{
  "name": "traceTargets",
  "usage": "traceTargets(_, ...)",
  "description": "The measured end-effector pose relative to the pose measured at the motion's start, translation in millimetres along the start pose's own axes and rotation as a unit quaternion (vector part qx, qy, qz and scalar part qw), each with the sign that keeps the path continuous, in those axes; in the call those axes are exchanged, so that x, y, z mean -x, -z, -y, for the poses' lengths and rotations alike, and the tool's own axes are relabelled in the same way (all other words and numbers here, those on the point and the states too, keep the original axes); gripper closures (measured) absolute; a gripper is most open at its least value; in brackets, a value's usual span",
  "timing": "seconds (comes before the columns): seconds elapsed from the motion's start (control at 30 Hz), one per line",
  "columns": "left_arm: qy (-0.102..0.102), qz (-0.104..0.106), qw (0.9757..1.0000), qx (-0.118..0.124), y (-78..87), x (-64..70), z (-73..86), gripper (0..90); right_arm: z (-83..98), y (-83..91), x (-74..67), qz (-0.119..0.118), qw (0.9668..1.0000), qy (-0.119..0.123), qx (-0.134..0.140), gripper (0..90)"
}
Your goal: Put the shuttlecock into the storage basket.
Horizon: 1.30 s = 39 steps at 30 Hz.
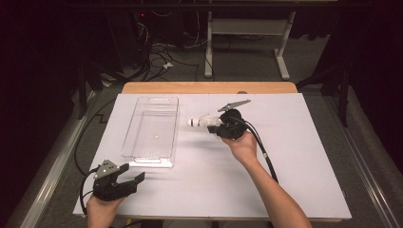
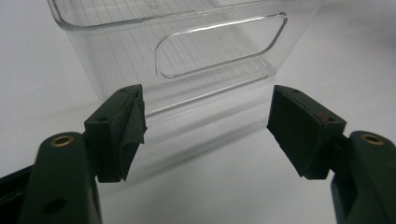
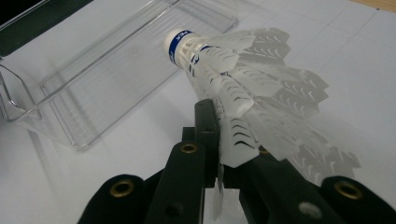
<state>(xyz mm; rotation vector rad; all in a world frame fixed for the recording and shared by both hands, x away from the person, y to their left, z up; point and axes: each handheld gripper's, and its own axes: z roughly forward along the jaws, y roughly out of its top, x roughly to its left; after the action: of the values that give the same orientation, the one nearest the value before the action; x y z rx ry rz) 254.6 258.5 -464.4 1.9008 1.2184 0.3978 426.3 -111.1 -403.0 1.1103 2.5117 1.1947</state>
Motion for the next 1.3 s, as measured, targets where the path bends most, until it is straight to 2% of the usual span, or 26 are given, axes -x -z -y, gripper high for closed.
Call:
traceTargets(0.5, 0.004, -0.007, 1.0, 0.002, 2.0, -3.3, 1.1, 28.7, -10.3, -3.1, -4.8, -0.01, 0.9999, -0.001, 0.001, 89.3)
traceTargets(1.3, 0.005, -0.002, 1.0, 0.001, 1.2, -3.9, 0.9, 28.7, -26.2, -6.7, -15.9, -0.027, 0.9996, 0.0, 0.002, 89.3)
